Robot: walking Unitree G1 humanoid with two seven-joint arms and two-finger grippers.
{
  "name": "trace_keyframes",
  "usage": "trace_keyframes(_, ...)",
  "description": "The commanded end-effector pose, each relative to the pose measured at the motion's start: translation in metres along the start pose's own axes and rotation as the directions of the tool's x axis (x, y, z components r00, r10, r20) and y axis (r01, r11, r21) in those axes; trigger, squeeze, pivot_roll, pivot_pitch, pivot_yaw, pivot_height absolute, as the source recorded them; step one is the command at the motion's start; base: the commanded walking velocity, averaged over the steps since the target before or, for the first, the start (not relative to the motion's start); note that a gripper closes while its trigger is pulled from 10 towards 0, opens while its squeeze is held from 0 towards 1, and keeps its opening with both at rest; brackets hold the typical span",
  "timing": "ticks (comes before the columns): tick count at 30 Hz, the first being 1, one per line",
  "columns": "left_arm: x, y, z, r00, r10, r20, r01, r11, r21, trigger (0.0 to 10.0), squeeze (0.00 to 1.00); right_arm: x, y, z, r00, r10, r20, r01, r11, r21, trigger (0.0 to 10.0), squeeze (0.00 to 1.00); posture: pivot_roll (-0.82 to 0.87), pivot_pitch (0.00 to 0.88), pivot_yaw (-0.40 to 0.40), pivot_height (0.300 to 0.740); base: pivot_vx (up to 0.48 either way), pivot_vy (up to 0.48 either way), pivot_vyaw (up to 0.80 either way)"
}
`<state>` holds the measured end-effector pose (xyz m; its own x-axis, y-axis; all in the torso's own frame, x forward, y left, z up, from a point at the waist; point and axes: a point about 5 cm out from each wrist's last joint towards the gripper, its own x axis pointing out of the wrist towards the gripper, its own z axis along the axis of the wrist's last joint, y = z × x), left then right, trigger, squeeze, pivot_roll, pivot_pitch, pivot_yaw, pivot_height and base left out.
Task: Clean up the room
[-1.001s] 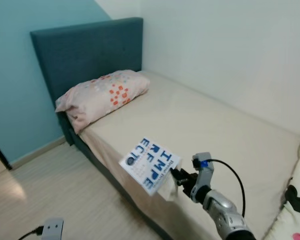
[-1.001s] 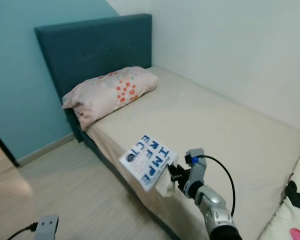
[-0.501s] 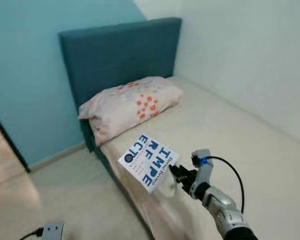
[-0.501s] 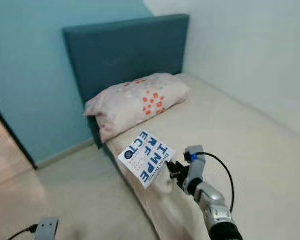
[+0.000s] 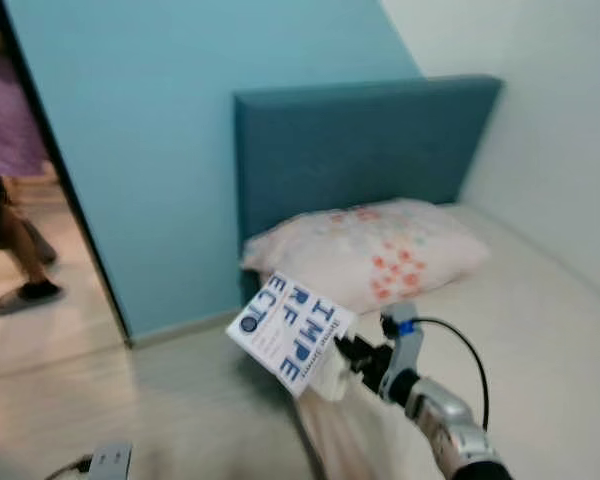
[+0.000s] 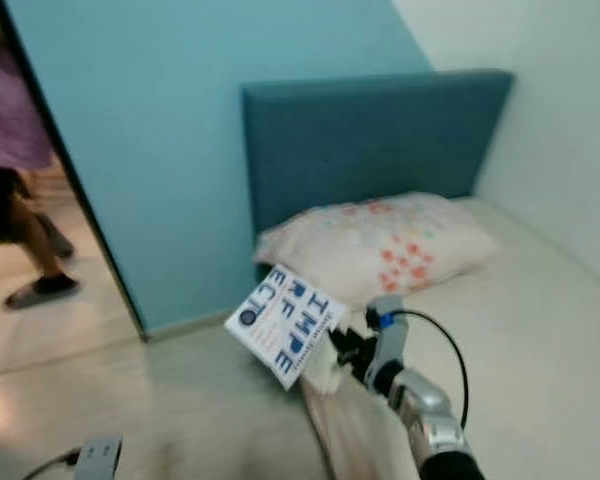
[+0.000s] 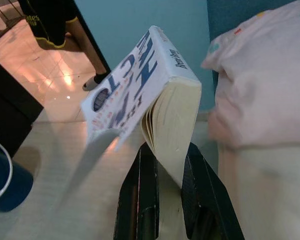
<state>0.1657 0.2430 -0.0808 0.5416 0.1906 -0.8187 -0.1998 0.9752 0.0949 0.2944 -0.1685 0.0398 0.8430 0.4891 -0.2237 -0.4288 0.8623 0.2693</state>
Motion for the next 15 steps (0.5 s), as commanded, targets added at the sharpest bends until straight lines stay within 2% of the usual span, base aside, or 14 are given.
trace_keyframes(1, -0.001, -0.002, -0.006, 1.0, 0.002, -0.022, -0.002, 1.0, 0.005, 10.0, 0.0, -0.004, -0.011, 0.003, 0.997, -0.071, 0.005, 0.07, 0.997, 0.028, 10.0, 0.0, 0.04, 0.0, -0.057, 0.735, 0.0, 0.0, 0.0)
trace_keyframes(6, -0.001, -0.003, -0.006, 0.999, -0.024, -0.034, 0.024, 1.0, 0.01, 10.0, 0.0, -0.006, -0.018, -0.002, 0.992, -0.127, -0.027, 0.128, 0.991, 0.035, 10.0, 0.0, 0.04, 0.0, -0.056, 0.735, 0.0, 0.0, 0.0)
trace_keyframes(10, 0.0, -0.003, -0.006, 0.999, -0.036, -0.036, 0.038, 0.999, 0.037, 10.0, 0.0, -0.008, -0.022, -0.003, 0.985, -0.168, -0.032, 0.169, 0.985, 0.043, 10.0, 0.0, 0.04, 0.001, -0.055, 0.735, 0.0, -0.472, 0.0)
trace_keyframes(12, -0.001, -0.003, -0.006, 0.998, -0.048, -0.042, 0.049, 0.998, 0.034, 10.0, 0.0, -0.012, -0.029, -0.006, 0.972, -0.23, -0.048, 0.232, 0.971, 0.059, 10.0, 0.0, 0.03, 0.002, -0.052, 0.735, 0.0, -0.472, 0.0)
trace_keyframes(13, -0.001, -0.003, -0.007, 0.997, -0.052, -0.049, 0.054, 0.998, 0.03, 10.0, 0.0, -0.016, -0.035, -0.011, 0.956, -0.284, -0.072, 0.289, 0.954, 0.083, 10.0, 0.0, 0.03, 0.002, -0.051, 0.735, 0.0, 0.0, 0.0)
trace_keyframes(15, -0.001, -0.003, -0.007, 0.997, -0.052, -0.049, 0.054, 0.998, 0.03, 10.0, 0.0, -0.016, -0.035, -0.011, 0.956, -0.284, -0.072, 0.289, 0.954, 0.083, 10.0, 0.0, 0.03, 0.002, -0.051, 0.735, 0.0, 0.0, 0.0)
